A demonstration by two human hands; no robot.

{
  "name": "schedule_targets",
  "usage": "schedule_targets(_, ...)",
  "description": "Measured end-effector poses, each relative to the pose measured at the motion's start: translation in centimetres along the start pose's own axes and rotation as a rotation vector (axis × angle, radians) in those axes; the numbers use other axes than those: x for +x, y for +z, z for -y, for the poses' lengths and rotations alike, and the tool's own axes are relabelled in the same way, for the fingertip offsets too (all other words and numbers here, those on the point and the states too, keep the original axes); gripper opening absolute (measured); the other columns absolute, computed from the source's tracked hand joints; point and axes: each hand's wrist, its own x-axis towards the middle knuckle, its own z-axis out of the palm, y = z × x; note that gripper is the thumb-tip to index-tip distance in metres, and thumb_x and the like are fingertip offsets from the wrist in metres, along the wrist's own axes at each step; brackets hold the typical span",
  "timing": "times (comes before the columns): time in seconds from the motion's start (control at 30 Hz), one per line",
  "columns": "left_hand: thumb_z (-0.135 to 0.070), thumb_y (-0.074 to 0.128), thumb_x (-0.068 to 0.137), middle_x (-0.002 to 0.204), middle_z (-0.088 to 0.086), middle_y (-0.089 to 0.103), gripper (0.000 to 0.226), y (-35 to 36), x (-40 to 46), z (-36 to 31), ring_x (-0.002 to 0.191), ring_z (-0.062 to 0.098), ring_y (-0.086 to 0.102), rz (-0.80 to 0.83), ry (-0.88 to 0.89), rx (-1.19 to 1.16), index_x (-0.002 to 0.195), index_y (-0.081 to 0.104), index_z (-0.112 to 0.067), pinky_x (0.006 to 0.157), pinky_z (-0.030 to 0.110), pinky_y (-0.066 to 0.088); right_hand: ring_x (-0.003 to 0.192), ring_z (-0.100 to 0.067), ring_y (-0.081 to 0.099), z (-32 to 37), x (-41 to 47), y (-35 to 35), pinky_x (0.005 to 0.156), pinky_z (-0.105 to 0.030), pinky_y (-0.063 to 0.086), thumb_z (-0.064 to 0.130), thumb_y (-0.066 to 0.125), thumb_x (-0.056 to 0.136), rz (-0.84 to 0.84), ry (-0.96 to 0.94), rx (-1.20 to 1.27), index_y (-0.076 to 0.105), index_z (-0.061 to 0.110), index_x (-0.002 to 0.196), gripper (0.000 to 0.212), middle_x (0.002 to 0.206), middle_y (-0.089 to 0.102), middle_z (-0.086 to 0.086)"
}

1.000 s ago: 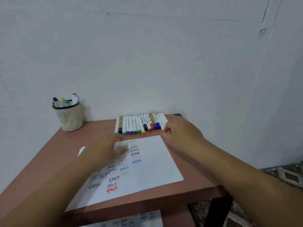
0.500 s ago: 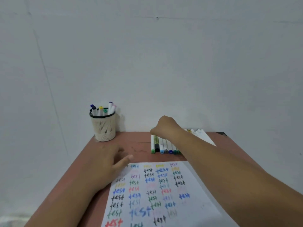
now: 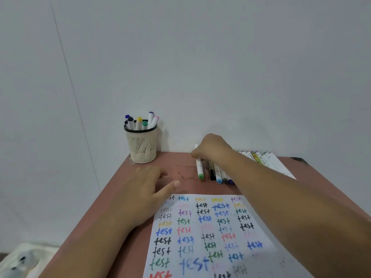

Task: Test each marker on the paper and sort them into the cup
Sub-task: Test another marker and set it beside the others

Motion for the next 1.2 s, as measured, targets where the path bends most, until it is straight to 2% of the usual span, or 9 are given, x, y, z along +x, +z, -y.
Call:
schedule_targets(0.2, -0.087, 0.033, 0.081, 0.107, -0.029, 0.051, 0.057, 0.0, -0.8, -1.2, 0.110, -0.005, 0.045, -0.070, 0.016, -0.100, 0.109, 0.055, -0.042, 0.090, 0.031, 0.047, 0.046, -0.011, 0.053, -2.1, -5.6, -2.9, 0.047, -0.019, 0.049, 0.008, 0.071, 0.091, 0.235, 0.076, 0.978, 0.071, -0.004, 0.089, 0.012, 0.063, 0.065, -0.008)
schedule_targets(0.33, -0.077, 0.040, 0.087, 0.104, -0.028, 0.052, 0.048, -0.8, -1.9, -4.3, 0.107, -0.001, 0.049, -0.129, 0.124, -0.127, 0.119, 0.055, -0.044, 0.080, 0.020, 0.042, 0.063, -0.017, 0.064, -4.0, -10.2, -3.8, 0.056, -0.019, 0.059, 0.002, 0.067, 0.094, 0.294, 0.043, 1.302, 0.070, -0.010, 0.093, 0.012, 0.072, 0.069, -0.016)
schedule_targets(0.43, -0.064, 0.045, 0.093, 0.097, -0.028, 0.053, 0.043, -1.3, -1.9, -7.0, 0.095, -0.006, 0.051, -0.130, 0.175, -0.109, 0.128, 0.055, -0.041, 0.075, 0.017, 0.041, 0.064, -0.018, 0.066, -5.4, -13.8, -4.0, 0.063, -0.022, 0.063, -0.001, 0.064, 0.095, 0.299, -0.011, 1.403, 0.071, -0.010, 0.093, 0.011, 0.074, 0.068, -0.016)
schedule_targets(0.6, -0.041, 0.052, 0.101, 0.078, -0.017, 0.050, 0.014, -1.2, -2.7, -11.2, 0.075, 0.000, 0.048, -0.089, 0.228, -0.065, 0.105, 0.060, -0.031, 0.064, 0.018, 0.030, 0.082, -0.030, 0.073, -7.5, -18.7, -3.9, 0.065, -0.022, 0.062, -0.002, 0.060, 0.097, 0.225, -0.110, 1.484, 0.068, -0.019, 0.104, 0.021, 0.099, 0.072, -0.034)
schedule_targets(0.7, -0.052, 0.038, 0.101, 0.079, -0.012, 0.055, 0.032, -1.1, -3.8, -12.3, 0.076, 0.005, 0.053, -0.036, 0.245, -0.079, 0.101, 0.059, -0.028, 0.065, 0.028, 0.043, 0.099, -0.043, 0.074, -8.6, -20.3, -3.7, 0.076, -0.027, 0.064, 0.001, 0.062, 0.094, 0.159, -0.121, 1.480, 0.066, -0.021, 0.108, 0.026, 0.110, 0.070, -0.039)
schedule_targets(0.9, -0.043, 0.050, 0.101, 0.076, -0.023, 0.058, 0.031, -1.1, -6.4, -14.1, 0.065, 0.004, 0.054, 0.005, 0.269, -0.250, 0.101, 0.047, -0.074, 0.057, 0.015, 0.039, 0.075, -0.026, 0.071, -9.9, -23.2, -3.8, 0.069, -0.024, 0.061, 0.002, 0.063, 0.094, 0.084, -0.130, 1.467, 0.074, -0.005, 0.083, 0.017, 0.087, 0.073, -0.022)
schedule_targets(1.0, -0.052, 0.050, 0.098, 0.071, -0.021, 0.058, 0.022, -1.3, -7.0, -15.3, 0.061, 0.000, 0.054, 0.069, 0.204, -0.322, 0.117, 0.050, -0.062, 0.055, 0.013, 0.037, 0.071, -0.026, 0.072, -10.4, -23.5, -3.9, 0.066, -0.025, 0.062, -0.001, 0.058, 0.096, 0.061, -0.062, 1.574, 0.068, -0.006, 0.085, 0.016, 0.085, 0.073, -0.023)
schedule_targets(1.07, -0.064, 0.041, 0.092, 0.073, -0.016, 0.062, 0.040, -1.1, -7.5, -16.0, 0.069, -0.001, 0.057, 0.094, 0.135, -0.347, 0.129, 0.046, -0.050, 0.059, 0.014, 0.036, 0.068, -0.027, 0.073, -11.2, -23.1, -3.8, 0.061, -0.027, 0.062, -0.001, 0.053, 0.097, 0.007, 0.029, 1.681, 0.064, -0.007, 0.095, 0.012, 0.090, 0.074, -0.026)
schedule_targets(1.2, -0.052, 0.043, 0.101, 0.077, -0.004, 0.057, 0.019, 0.4, -8.3, -16.5, 0.072, 0.000, 0.053, 0.123, 0.025, -0.351, 0.115, 0.047, -0.040, 0.063, 0.025, 0.037, 0.071, -0.022, 0.073, -13.8, -22.5, -3.0, 0.063, -0.026, 0.062, -0.005, 0.063, 0.095, -0.116, 0.080, 1.671, 0.068, -0.003, 0.103, 0.010, 0.086, 0.076, -0.017)
